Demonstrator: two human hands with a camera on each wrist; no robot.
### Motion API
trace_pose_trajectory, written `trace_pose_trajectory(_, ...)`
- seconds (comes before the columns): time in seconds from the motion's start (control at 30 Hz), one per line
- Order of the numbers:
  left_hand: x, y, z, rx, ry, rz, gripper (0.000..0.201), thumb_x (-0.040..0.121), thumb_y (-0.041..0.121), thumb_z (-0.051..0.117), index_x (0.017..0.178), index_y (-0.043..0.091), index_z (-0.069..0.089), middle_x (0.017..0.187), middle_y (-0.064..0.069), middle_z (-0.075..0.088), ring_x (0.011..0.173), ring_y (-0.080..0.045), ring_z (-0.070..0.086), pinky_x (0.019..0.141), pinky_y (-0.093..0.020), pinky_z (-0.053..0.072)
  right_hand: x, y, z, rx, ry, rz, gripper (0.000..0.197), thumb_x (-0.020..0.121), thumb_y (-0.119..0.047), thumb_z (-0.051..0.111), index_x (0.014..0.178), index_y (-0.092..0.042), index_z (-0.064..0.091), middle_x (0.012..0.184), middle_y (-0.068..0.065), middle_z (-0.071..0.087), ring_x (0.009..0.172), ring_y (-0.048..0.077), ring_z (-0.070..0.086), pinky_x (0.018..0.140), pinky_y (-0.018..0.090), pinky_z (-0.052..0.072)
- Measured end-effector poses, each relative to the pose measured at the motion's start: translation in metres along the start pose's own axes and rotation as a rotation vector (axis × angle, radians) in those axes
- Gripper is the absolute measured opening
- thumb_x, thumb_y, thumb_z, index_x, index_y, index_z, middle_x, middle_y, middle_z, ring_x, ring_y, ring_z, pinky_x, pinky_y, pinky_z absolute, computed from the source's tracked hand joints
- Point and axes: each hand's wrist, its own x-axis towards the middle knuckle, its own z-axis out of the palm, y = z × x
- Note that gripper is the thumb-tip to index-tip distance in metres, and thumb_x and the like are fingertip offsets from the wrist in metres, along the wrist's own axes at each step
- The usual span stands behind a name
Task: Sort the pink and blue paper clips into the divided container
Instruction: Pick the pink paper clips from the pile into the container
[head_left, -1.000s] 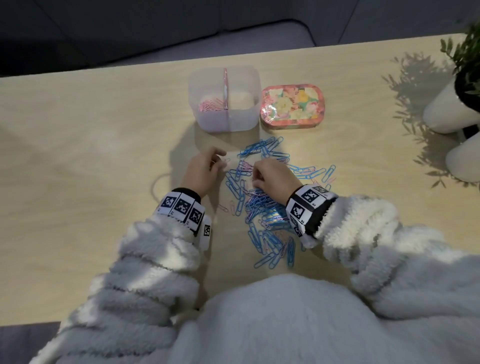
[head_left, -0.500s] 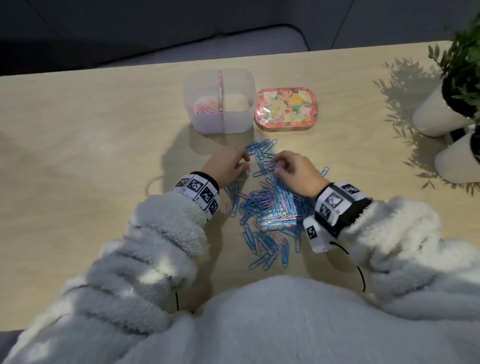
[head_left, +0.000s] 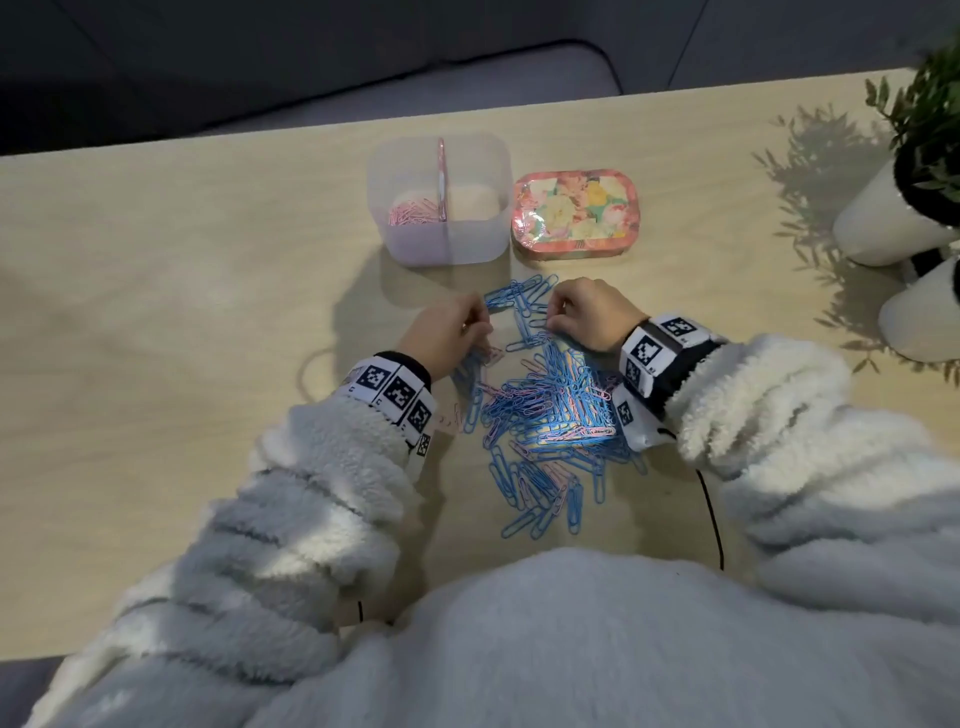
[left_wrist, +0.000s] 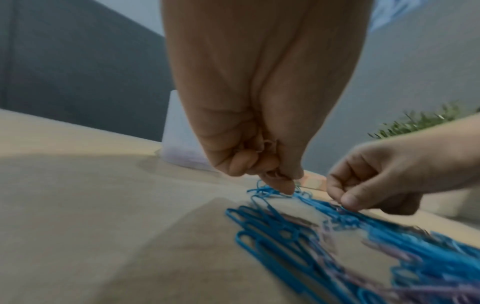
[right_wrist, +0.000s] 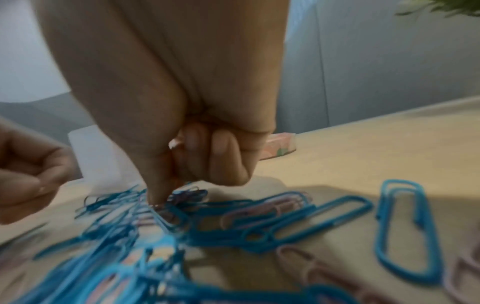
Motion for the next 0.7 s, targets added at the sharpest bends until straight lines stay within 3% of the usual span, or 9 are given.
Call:
trace_pose_trajectory(0.1, -0.003, -0.005, -0.007, -0.211, 0.029, -0.086, 0.015, 0.094, 0.012, 0.046, 0.101, 0.007, 0.058, 0.088, -0.003, 0.061, 0.080, -0.013, 0.063, 0.072, -0.022, 0.046, -0.002, 0.004, -0.008, 0.282, -0.071, 0.063, 0.020, 0.086, -0.011, 0.057, 0.067, -0.007, 0.055, 0.059, 0.004, 0.052, 0.053, 0.015, 0.048, 0.055, 0.025, 0.037)
trace_pose_trajectory(0.17, -0.003, -0.006, -0.010, -0.306, 0.026, -0.162, 0.022, 0.096, 0.012, 0.039, 0.104, 0.008, 0.059, 0.081, 0.002, 0.058, 0.070, 0.001, 0.061, 0.063, -0.010, 0.043, -0.009, 0.005, -0.015, 0.579, -0.049, 0.107, 0.016, 0.089, -0.004, 0.048, 0.076, 0.002, 0.055, 0.054, 0.007, 0.043, 0.035, 0.008, 0.035, 0.039, 0.016, 0.026)
trace_pose_trajectory(0.23, -0.002, -0.006, -0.010, -0.327, 0.036, -0.198, 0.024, 0.095, 0.014, 0.039, 0.099, 0.008, 0.061, 0.075, 0.002, 0.054, 0.067, -0.004, 0.055, 0.068, -0.019, 0.043, -0.016, 0.007, -0.020, 0.789, 0.030, 0.192, 0.016, 0.088, 0.002, 0.044, 0.074, 0.001, 0.053, 0.051, 0.011, 0.048, 0.028, 0.005, 0.035, 0.034, 0.010, 0.021)
trace_pose_trajectory(0.27, -0.002, -0.007, -0.010, -0.291, 0.038, -0.187, 0.023, 0.094, 0.018, 0.041, 0.096, 0.008, 0.062, 0.076, -0.001, 0.054, 0.071, -0.012, 0.053, 0.072, -0.028, 0.042, -0.019, 0.008, -0.021, 0.886, 0.070, 0.216, 0.018, 0.088, 0.005, 0.043, 0.072, -0.001, 0.051, 0.050, 0.010, 0.054, 0.028, 0.004, 0.039, 0.033, 0.010, 0.024)
trace_pose_trajectory(0.33, -0.003, -0.004, -0.008, -0.171, 0.028, -0.125, 0.025, 0.095, 0.023, 0.043, 0.094, 0.008, 0.063, 0.078, -0.005, 0.055, 0.074, -0.019, 0.049, 0.071, -0.033, 0.039, -0.021, 0.012, -0.021, 1.043, 0.137, 0.248, 0.016, 0.088, 0.009, 0.042, 0.081, 0.000, 0.053, 0.051, 0.008, 0.060, 0.031, 0.004, 0.048, 0.032, 0.011, 0.029)
trace_pose_trajectory(0.43, -0.003, 0.001, -0.003, -0.056, 0.050, -0.050, 0.028, 0.097, 0.022, 0.040, 0.095, 0.006, 0.063, 0.077, -0.002, 0.054, 0.076, -0.019, 0.049, 0.071, -0.033, 0.038, -0.022, 0.023, -0.015, 0.958, 0.160, 0.291, 0.021, 0.086, 0.008, 0.042, 0.095, 0.002, 0.060, 0.064, 0.016, 0.058, 0.037, 0.009, 0.049, 0.035, 0.014, 0.031)
trace_pose_trajectory(0.57, -0.001, 0.002, 0.000, -0.043, 0.108, -0.065, 0.028, 0.097, 0.021, 0.038, 0.094, 0.007, 0.063, 0.081, -0.007, 0.058, 0.081, -0.024, 0.053, 0.075, -0.036, 0.040, -0.025, 0.027, -0.008, 0.665, 0.137, 0.268, 0.011, 0.076, -0.002, 0.057, 0.069, -0.003, 0.064, 0.073, 0.020, 0.064, 0.051, 0.015, 0.052, 0.054, 0.025, 0.043)
trace_pose_trajectory(0.7, -0.001, 0.000, 0.002, -0.045, 0.064, -0.074, 0.021, 0.095, 0.023, 0.043, 0.096, 0.008, 0.059, 0.064, 0.002, 0.048, 0.065, -0.019, 0.046, 0.060, -0.031, 0.034, -0.021, 0.016, -0.007, 0.824, 0.201, 0.294, 0.028, 0.084, -0.011, 0.058, 0.059, -0.014, 0.046, 0.053, 0.009, 0.044, 0.030, 0.007, 0.036, 0.045, 0.023, 0.030)
